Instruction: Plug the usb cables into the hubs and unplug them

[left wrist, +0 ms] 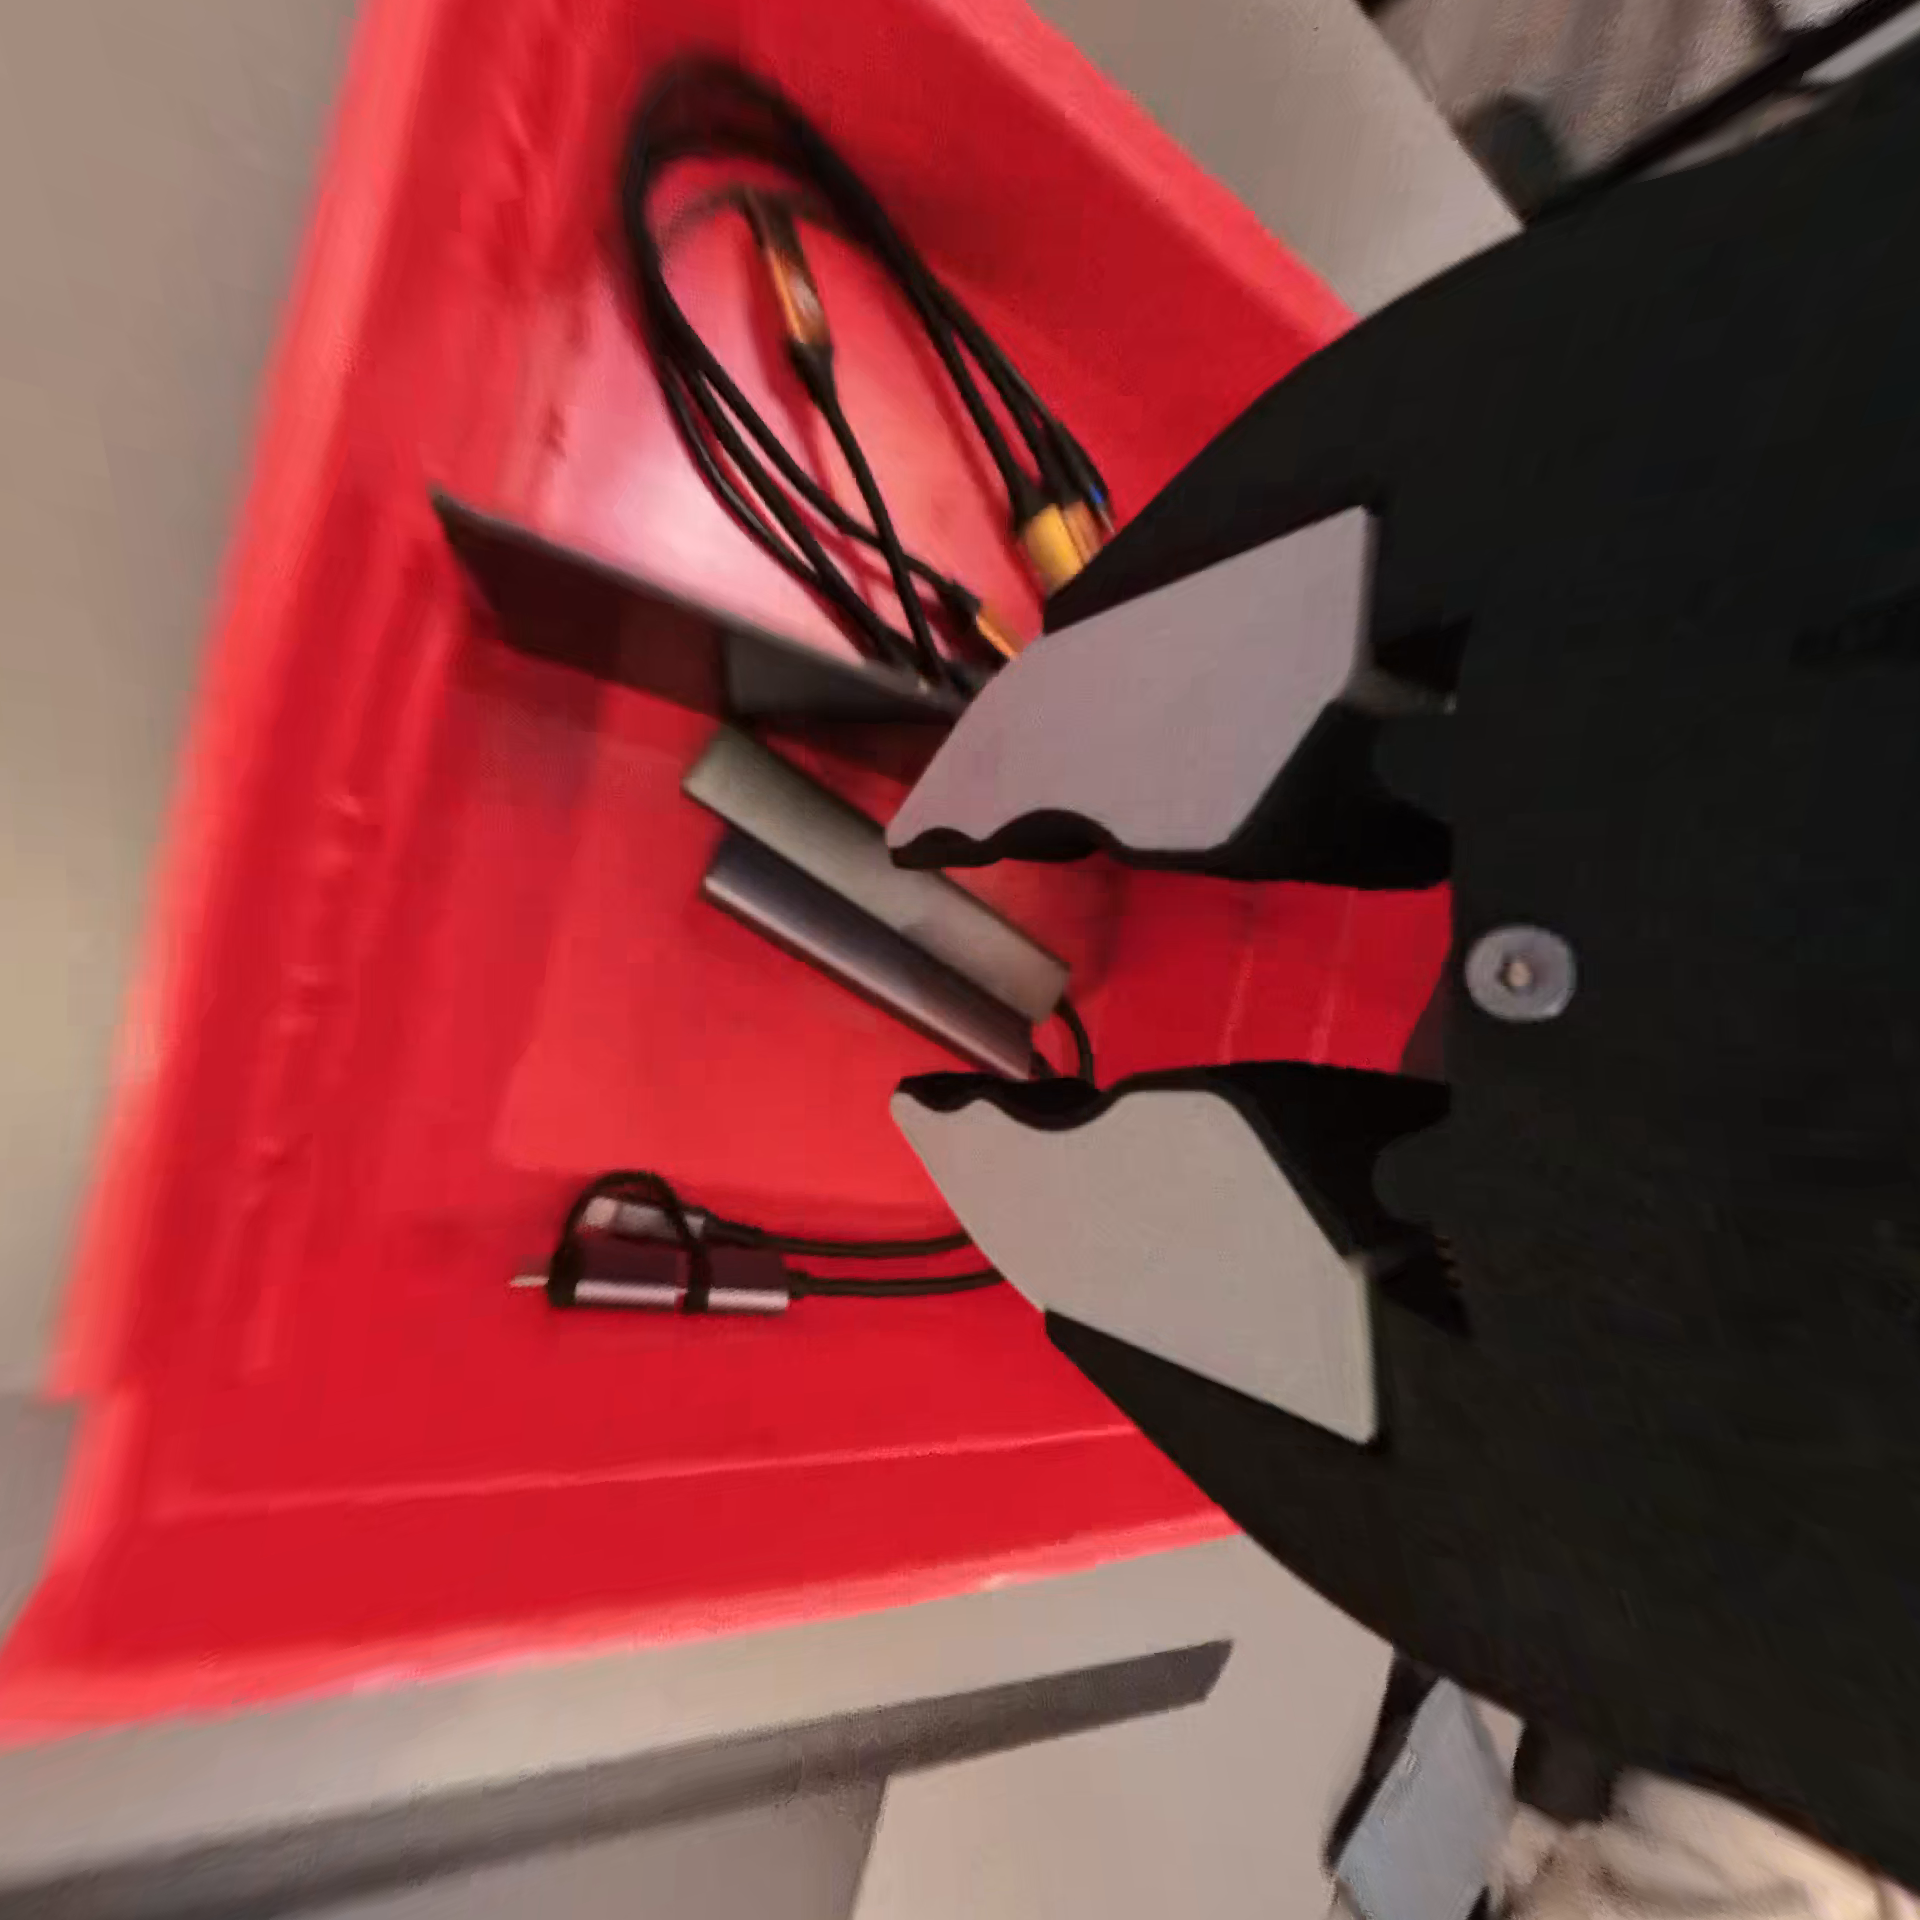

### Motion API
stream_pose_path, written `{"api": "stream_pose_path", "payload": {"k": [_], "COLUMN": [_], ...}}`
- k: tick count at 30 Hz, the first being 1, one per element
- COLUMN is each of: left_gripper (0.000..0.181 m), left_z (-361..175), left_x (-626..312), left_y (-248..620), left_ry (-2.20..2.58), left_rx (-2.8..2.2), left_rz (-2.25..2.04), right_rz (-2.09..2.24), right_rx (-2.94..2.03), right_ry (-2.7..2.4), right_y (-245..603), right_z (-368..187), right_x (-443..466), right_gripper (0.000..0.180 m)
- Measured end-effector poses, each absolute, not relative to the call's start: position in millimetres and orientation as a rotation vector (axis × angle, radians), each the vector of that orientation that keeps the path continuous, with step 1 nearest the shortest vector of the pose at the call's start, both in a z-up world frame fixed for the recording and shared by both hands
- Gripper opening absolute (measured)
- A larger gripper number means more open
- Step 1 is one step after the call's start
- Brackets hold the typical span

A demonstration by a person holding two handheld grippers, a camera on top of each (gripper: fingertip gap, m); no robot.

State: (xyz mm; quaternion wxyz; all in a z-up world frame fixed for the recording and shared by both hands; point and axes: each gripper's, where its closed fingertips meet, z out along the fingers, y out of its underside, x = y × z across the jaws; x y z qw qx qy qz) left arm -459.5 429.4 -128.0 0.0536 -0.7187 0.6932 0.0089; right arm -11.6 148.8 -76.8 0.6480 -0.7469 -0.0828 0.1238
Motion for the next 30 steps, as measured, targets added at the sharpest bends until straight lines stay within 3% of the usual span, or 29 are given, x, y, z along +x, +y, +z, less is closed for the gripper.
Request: {"api": "stream_pose_path", "payload": {"k": [6, 9, 14, 18, 23, 30], "left_gripper": [0.038, 0.019, 0.009, 0.009, 0.009, 0.009], "left_z": [-188.6, -190.1, -170.5, -108.5, 11.2, 148.5], "left_x": [-470.8, -468.0, -462.0, -437.5, -404.5, -343.8], "left_y": [429.7, 423.0, 425.9, 429.4, 413.7, 298.8], "left_ry": [2.417, 2.47, 2.484, 2.192, 1.762, 1.434], "left_rx": [-2.261, -2.241, -2.02, -1.91, -1.654, -1.033], "left_rz": [-0.044, -0.133, -0.07, -0.238, -0.554, -1.03], "right_rz": [0.345, 0.361, 0.39, 0.426, 0.506, 0.797], "right_rx": [-1.727, -1.736, -1.726, -1.685, -1.666, -1.472], "right_ry": [-0.222, -0.241, -0.269, -0.341, -0.422, -0.497], "right_y": [138.5, 137.9, 141.3, 139.5, 144.7, 165.3], "right_z": [-84.8, -87.1, -84.7, -74.6, -68.2, -23.2], "right_x": [-16.9, -19.4, -27.1, -44.2, -71.3, -151.9], "right_gripper": [0.029, 0.03, 0.029, 0.03, 0.03, 0.031]}}
